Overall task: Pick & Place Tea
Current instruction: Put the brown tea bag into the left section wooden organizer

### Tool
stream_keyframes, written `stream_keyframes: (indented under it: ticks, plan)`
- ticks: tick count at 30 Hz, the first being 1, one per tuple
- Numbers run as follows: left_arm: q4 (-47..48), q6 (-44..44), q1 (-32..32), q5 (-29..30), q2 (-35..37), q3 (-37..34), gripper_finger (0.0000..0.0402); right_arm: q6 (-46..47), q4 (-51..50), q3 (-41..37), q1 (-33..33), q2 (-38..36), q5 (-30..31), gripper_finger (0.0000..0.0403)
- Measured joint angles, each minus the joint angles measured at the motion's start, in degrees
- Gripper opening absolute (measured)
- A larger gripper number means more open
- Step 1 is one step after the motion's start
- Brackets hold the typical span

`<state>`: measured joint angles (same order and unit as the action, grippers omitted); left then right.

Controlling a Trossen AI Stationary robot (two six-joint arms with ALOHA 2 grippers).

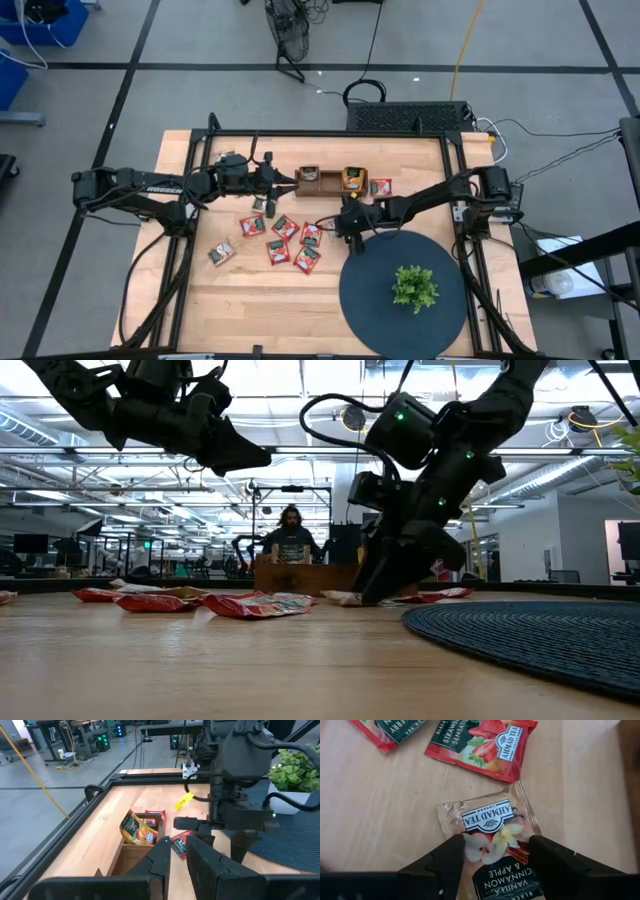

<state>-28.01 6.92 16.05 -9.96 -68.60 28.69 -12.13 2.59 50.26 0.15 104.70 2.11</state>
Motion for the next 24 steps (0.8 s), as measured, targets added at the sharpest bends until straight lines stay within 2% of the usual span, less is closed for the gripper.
stream_keyframes:
  ticks: [5, 12, 17, 20, 24]
  plan:
    - [0.0, -0.2, 0.0, 0.0, 0.0, 0.0, 0.0067, 1.8, -0.3, -0.1, -0.1, -0.1, -3.7, 0.0156]
    - [0.0, -0.8, 0.0, 0.0, 0.0, 0.0, 0.0067, 1.8, -1.3, -0.2, 0.0, -0.1, -4.0, 0.0022]
    - [-0.5, -6.6, 0.0, 0.0, 0.0, 0.0, 0.0067, 1.0, 0.0, -0.4, 1.5, -2.4, -3.1, 0.0013]
    - [-0.8, -13.9, -0.1, -0.1, 0.0, 0.2, 0.0067, -2.7, 0.6, -0.6, 3.6, -5.0, 2.8, 0.0005]
    - [2.0, -20.6, -2.1, -0.6, -1.7, 1.7, 0.0067, -13.0, 5.7, -0.4, 7.1, -8.0, 18.8, 0.0004]
